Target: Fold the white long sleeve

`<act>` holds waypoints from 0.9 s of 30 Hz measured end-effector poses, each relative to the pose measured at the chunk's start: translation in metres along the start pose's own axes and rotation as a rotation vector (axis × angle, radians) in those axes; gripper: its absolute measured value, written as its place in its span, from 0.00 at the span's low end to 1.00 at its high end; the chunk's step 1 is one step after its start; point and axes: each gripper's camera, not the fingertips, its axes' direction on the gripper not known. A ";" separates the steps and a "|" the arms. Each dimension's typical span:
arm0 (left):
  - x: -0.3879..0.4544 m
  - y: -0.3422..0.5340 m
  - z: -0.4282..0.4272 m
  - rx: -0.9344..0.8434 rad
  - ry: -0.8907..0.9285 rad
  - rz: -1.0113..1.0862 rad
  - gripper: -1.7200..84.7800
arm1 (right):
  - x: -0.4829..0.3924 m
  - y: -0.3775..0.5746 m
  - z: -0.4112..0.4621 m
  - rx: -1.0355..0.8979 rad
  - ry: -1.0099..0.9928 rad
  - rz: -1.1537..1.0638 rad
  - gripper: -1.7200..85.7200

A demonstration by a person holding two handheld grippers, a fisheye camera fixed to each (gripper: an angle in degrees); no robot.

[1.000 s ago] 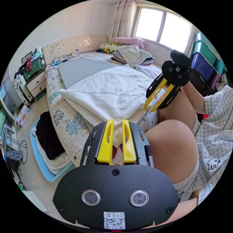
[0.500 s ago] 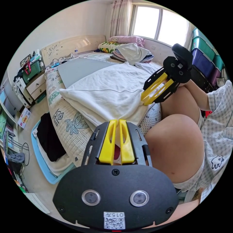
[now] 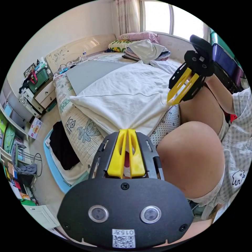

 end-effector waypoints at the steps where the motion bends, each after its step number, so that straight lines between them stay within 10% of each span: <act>1: 0.000 0.001 -0.005 0.006 -0.011 -0.018 0.03 | 0.008 0.030 -0.009 0.071 -0.017 0.060 0.07; 9: 0.039 -0.062 -0.057 0.210 0.116 0.041 0.07 | 0.007 0.190 0.028 0.222 0.166 0.380 0.09; 18: 0.122 -0.198 0.027 -0.110 0.216 0.365 0.07 | -0.038 0.232 0.172 0.049 0.171 0.346 0.08; 27: 0.127 -0.225 0.060 -0.256 0.210 0.325 0.05 | -0.076 0.369 0.210 0.457 0.177 0.669 0.07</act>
